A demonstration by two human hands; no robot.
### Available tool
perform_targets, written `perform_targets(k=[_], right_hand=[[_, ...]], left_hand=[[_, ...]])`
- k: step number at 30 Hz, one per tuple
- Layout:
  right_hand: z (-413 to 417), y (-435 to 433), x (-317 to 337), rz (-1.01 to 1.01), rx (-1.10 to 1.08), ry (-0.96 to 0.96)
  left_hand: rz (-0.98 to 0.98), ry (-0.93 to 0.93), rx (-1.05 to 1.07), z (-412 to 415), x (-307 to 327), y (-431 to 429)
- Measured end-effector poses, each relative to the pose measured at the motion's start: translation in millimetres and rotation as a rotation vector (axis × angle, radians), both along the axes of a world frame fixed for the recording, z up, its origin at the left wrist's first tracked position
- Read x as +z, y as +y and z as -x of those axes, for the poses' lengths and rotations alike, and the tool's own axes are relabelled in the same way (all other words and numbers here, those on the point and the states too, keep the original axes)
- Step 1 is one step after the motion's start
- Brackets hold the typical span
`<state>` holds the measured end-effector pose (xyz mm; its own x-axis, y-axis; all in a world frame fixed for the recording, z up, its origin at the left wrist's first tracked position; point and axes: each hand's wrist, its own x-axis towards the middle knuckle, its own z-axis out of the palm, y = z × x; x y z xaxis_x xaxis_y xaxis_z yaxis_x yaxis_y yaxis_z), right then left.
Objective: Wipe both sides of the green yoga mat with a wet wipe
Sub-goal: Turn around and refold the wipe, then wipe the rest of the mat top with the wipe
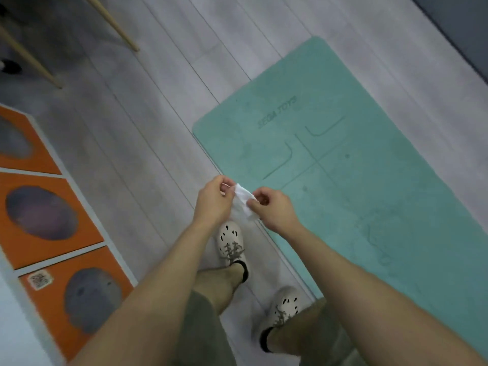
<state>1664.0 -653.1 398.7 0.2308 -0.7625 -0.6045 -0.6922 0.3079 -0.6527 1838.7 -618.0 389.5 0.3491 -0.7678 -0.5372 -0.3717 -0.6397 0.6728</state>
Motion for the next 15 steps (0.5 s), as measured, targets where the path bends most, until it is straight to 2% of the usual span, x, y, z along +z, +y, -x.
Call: perform_targets(k=[4,7,10,15], right_hand=[[20,-27,-110,0.016,0.076,0.179],[44,-42,-191,-0.005,0.184,0.302],[64,-55,-260,-0.001,0.302,0.32],[77,-116,-359,0.206,0.404,0.332]], left_hand=[[-0.099,-0.148,-0.09,-2,-108,-22],[-0.203,-0.242,-0.339,4,-189,-40],[-0.271,-0.33,-0.521,11,-262,-58],[-0.296,-0.487,-0.559,19,-354,-93]])
